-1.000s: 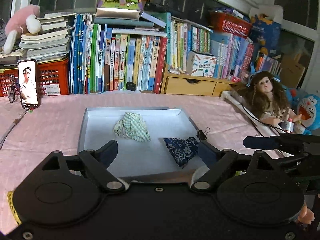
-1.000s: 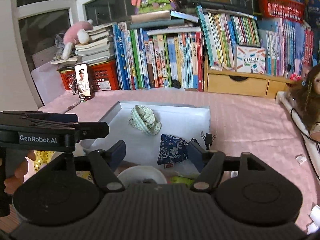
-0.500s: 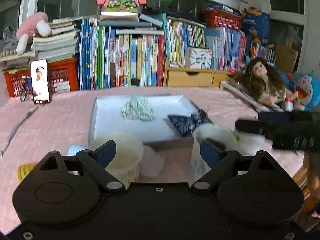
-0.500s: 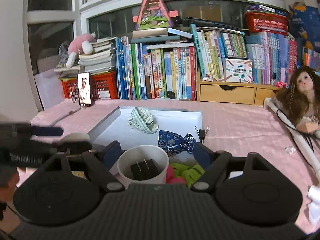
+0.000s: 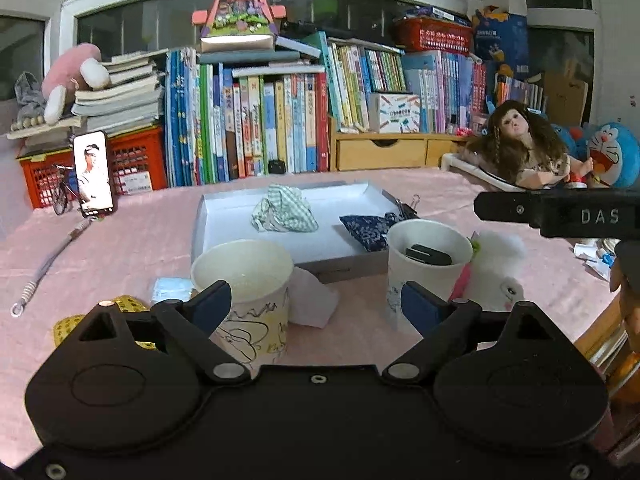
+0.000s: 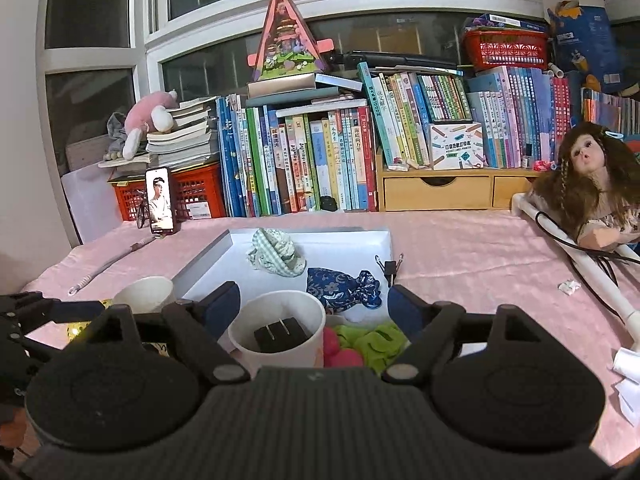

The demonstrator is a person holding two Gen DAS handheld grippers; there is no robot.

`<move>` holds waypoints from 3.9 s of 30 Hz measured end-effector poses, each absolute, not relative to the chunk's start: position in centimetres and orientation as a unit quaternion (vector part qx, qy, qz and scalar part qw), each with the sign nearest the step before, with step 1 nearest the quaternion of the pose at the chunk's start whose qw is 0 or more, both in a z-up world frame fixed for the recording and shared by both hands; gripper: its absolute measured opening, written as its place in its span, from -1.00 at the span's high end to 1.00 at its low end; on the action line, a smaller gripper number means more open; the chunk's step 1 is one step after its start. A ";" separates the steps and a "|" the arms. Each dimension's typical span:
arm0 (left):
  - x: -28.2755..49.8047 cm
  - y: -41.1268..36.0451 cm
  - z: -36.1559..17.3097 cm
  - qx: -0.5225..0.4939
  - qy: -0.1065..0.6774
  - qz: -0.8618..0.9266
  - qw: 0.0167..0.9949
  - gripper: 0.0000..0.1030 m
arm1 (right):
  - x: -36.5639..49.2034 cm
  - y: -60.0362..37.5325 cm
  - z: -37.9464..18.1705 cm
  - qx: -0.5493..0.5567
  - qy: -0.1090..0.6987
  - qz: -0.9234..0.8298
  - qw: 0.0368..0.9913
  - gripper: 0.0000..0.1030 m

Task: Organize soft objects
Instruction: 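Withdraw both open tools from the tray toward the remaining toys, then grasp the yellow sequined toy with the left tool while the right tool grasps the purple plush, then lift and carry the yellow toy and purple plush over the white tray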

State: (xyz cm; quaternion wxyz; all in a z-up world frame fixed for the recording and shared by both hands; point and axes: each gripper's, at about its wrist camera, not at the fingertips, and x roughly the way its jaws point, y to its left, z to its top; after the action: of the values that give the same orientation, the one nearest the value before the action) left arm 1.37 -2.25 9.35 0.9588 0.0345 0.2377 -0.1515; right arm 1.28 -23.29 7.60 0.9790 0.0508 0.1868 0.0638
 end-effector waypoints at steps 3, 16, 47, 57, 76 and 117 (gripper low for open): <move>1.2 -1.9 9.4 0.031 0.236 -0.148 0.960 -0.77 | 1.0 -23.1 7.4 0.046 0.182 0.060 0.980 -0.74; -0.8 0.8 8.4 0.022 0.232 -0.111 0.966 -0.77 | 0.0 -20.4 4.7 0.021 0.193 0.096 0.976 -0.76; 6.7 17.0 5.1 -0.114 0.290 0.052 0.949 -0.77 | 1.1 -3.1 -1.4 -0.038 0.215 0.275 0.936 -0.76; 9.6 17.4 3.0 -0.136 0.323 0.047 0.935 -0.77 | 3.1 -0.4 -2.4 -0.051 0.210 0.266 0.940 -0.76; 11.4 18.2 1.7 -0.183 0.362 0.006 0.914 -0.48 | 4.9 0.8 -3.0 -0.055 0.227 0.260 0.937 -0.71; 9.2 17.8 2.8 -0.170 0.364 -0.010 0.916 0.44 | 4.2 -0.1 -2.2 -0.068 0.215 0.276 0.934 -0.25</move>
State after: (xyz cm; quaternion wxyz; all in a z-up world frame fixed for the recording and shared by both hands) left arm 9.22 17.82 2.75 0.9158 -0.1701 0.3637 -0.0101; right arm 4.24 -0.06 -2.22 0.9343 -0.0682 0.2153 0.2758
